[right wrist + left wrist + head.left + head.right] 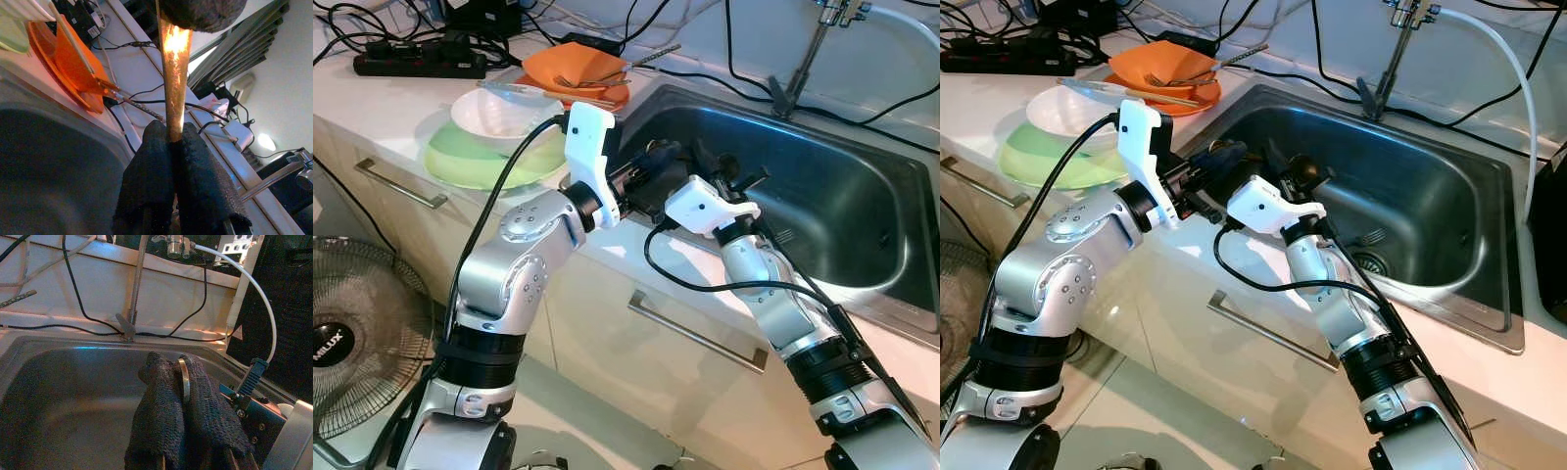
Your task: Kitchen organization
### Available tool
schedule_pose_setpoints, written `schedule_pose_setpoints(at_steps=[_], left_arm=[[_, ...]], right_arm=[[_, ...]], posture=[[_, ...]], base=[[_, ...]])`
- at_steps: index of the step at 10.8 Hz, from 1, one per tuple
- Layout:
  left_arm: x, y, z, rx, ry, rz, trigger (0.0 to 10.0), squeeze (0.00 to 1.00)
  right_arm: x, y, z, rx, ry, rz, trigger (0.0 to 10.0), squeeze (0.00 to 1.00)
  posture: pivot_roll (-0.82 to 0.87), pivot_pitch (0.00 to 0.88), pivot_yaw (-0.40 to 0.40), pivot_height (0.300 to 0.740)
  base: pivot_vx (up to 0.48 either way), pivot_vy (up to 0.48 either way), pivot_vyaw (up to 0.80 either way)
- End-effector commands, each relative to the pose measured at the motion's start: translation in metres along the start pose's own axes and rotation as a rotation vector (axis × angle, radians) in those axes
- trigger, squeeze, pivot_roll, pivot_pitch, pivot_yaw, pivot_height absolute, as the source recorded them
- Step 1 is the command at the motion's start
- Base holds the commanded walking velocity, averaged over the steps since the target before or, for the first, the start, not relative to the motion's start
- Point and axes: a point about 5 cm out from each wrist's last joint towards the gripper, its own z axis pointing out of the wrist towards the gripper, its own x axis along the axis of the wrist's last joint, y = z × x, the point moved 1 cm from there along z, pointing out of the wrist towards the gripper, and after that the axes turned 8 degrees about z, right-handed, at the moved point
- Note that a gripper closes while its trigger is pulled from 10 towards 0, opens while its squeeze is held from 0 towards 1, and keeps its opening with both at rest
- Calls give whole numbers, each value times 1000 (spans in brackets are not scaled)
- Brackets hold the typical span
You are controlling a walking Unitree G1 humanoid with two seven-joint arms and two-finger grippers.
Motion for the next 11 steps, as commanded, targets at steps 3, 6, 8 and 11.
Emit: schedule_pose_setpoints(at_steps=[3, 6, 8, 11], left_arm=[[4, 9, 1, -54, 23, 20, 10000, 659], [6, 8, 2, -40, 36, 32, 10000, 1000], [14, 1, 2, 19, 93, 35, 10000, 1000], [25, -16, -6, 101, 161, -22, 10000, 0]], right_arm=[[-1, 4, 2, -19, -5, 8, 0, 0], [-1, 4, 2, -20, -7, 8, 0, 0], [-2, 5, 2, -24, -10, 9, 0, 0], [-12, 12, 2, -64, -74, 22, 0, 0]], posture=[[-34, 50, -49, 740], [-35, 51, -51, 740], [-34, 49, -51, 740], [-34, 49, -51, 740]], base=[[0, 0, 0], [0, 0, 0], [0, 0, 0], [0, 0, 0]])
